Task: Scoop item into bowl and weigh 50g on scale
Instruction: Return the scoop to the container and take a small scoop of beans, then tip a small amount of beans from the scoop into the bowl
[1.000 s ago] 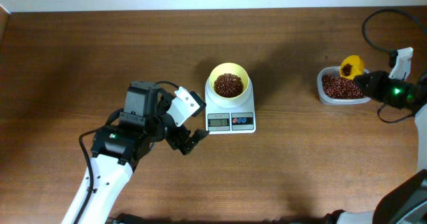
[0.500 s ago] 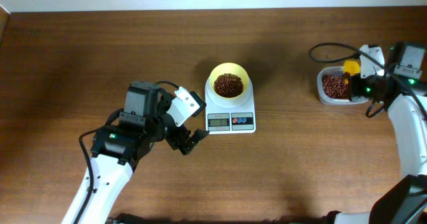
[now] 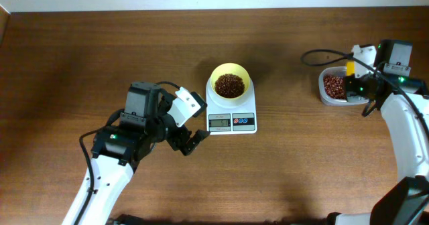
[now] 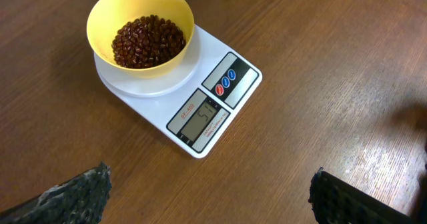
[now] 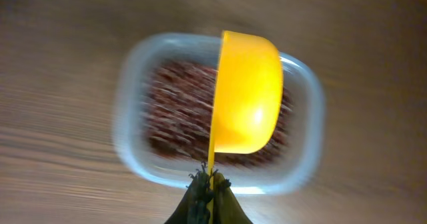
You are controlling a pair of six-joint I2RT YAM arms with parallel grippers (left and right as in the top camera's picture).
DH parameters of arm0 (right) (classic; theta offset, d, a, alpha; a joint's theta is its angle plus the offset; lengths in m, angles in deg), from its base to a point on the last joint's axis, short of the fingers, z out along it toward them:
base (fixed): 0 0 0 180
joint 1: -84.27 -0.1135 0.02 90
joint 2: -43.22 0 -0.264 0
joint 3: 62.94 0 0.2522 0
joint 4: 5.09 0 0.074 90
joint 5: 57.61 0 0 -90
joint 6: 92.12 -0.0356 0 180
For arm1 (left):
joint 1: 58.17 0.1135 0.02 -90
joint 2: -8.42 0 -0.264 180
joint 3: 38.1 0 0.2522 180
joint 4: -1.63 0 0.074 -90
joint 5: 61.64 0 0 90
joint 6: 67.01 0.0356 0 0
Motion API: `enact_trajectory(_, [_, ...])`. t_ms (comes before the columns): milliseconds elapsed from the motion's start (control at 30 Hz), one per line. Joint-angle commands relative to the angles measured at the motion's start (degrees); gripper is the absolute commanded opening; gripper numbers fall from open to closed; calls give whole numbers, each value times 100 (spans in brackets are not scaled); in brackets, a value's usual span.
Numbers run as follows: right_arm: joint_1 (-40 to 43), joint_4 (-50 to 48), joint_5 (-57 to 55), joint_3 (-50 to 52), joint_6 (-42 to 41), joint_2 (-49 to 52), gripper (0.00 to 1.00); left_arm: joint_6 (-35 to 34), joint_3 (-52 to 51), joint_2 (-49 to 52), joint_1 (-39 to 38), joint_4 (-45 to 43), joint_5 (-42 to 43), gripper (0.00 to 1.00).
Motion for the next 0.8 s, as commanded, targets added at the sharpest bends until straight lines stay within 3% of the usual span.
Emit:
enact_trajectory(0, [-37,-238,2876,-448,-81,-151,4,-52,-39,13,17,-7,101,99])
enact_trajectory(67, [-162,-691,3818,-472,-273,-151,4,-52,-39,13,17,-9,101,99])
enact_trajectory(200, [-901,-1161,3799,-472,-380,-144,4,-52,-39,13,17,-7,101,99])
enact_trajectory(433, [-2280,-1222,3143,-470,-380,236,4,-50,-39,13,17,-9,101,99])
enact_trajectory(767, [-3209,-1222,2194,-470,-378,903,4,-52,-39,13,17,-7,101,99])
